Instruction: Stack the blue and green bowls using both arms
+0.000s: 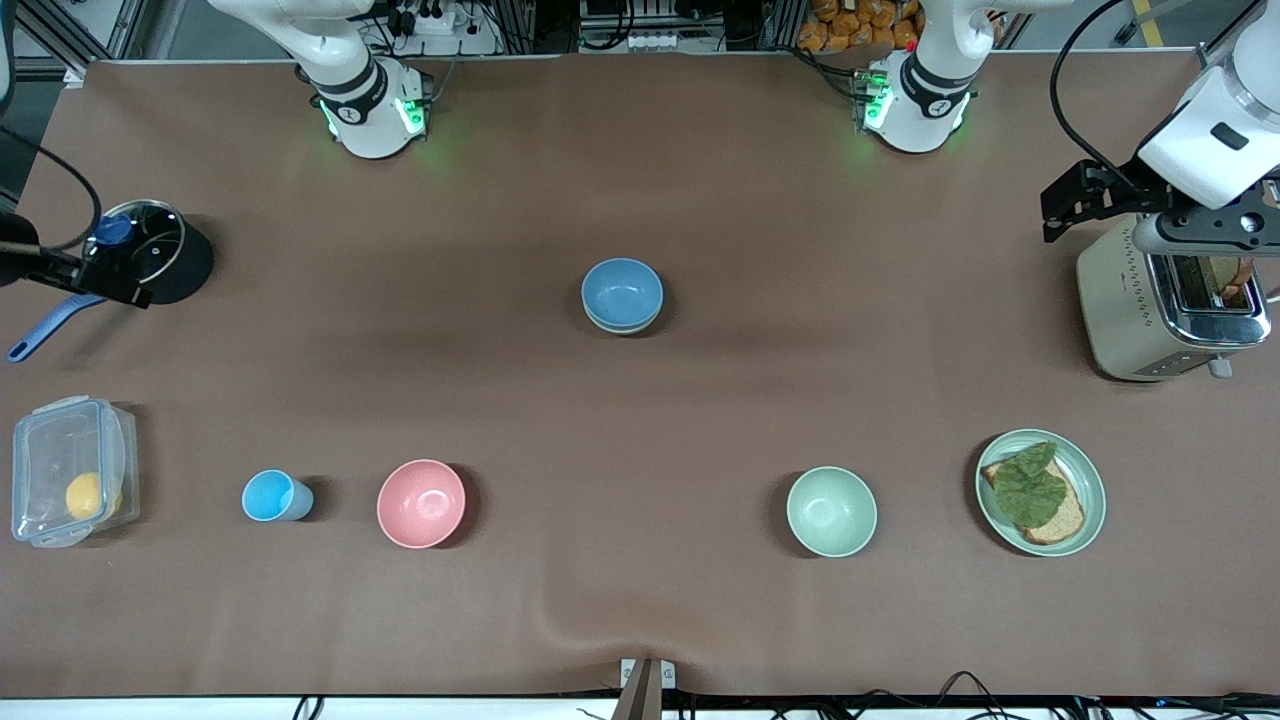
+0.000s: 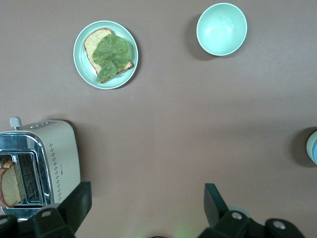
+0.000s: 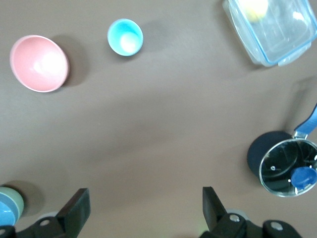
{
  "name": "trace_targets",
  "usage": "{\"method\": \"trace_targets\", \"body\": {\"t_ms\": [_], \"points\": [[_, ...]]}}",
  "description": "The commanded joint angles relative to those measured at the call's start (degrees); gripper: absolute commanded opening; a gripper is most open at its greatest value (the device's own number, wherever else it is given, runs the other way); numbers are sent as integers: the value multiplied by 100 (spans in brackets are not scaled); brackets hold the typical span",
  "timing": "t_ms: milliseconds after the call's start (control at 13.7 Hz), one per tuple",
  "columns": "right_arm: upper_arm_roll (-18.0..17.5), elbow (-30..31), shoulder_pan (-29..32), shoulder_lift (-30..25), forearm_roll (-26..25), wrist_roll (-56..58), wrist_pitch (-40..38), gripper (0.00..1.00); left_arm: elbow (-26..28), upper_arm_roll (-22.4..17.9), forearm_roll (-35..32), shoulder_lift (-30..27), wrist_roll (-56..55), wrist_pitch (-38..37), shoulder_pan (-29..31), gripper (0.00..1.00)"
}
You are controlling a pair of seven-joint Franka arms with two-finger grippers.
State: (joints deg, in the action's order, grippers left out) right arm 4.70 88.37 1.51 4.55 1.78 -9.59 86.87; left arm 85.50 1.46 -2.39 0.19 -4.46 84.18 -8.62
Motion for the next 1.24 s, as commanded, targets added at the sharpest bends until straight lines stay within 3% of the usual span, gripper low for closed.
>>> {"method": "trace_targets", "body": {"t_ms": [0,292,1167], "points": [[-302,-161,210,-94,-90,132,75,100,-121,-58,169,34,-72,-59,1,100],[-522,-206,201,-235,-81,150,102,100,-121,-146,485,157,16,-51,431,100],[-672,-206,157,-446,-134,440,137,100,-104,-146,441,166,95,134,485,100]]}}
